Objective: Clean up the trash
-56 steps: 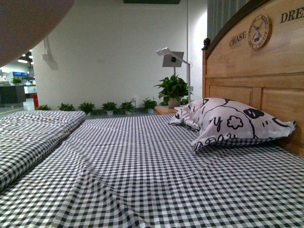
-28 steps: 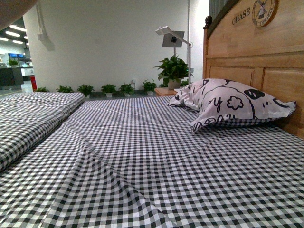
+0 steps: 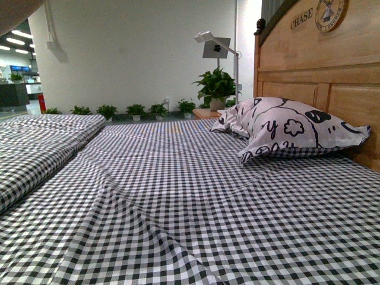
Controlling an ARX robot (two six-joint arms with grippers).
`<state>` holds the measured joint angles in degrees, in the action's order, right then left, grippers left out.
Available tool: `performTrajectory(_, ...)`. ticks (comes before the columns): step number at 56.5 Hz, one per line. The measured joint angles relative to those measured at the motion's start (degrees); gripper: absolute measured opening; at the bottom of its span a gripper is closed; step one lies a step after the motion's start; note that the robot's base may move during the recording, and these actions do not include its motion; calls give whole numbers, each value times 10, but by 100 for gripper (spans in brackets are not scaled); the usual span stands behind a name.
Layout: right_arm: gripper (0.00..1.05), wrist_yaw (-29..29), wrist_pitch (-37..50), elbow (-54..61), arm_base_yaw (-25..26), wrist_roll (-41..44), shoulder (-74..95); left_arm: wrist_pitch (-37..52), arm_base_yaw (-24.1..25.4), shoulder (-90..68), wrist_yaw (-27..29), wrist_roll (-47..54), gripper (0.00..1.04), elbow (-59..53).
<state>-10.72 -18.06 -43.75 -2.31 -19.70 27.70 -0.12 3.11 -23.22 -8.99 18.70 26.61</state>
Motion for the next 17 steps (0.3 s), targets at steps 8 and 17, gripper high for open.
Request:
performTrajectory(8, 20, 0, 0, 0, 0, 0, 0, 0, 0, 0, 0, 0, 27, 0)
performTrajectory(17, 20, 0, 0, 0, 0, 0, 0, 0, 0, 0, 0, 0, 27, 0)
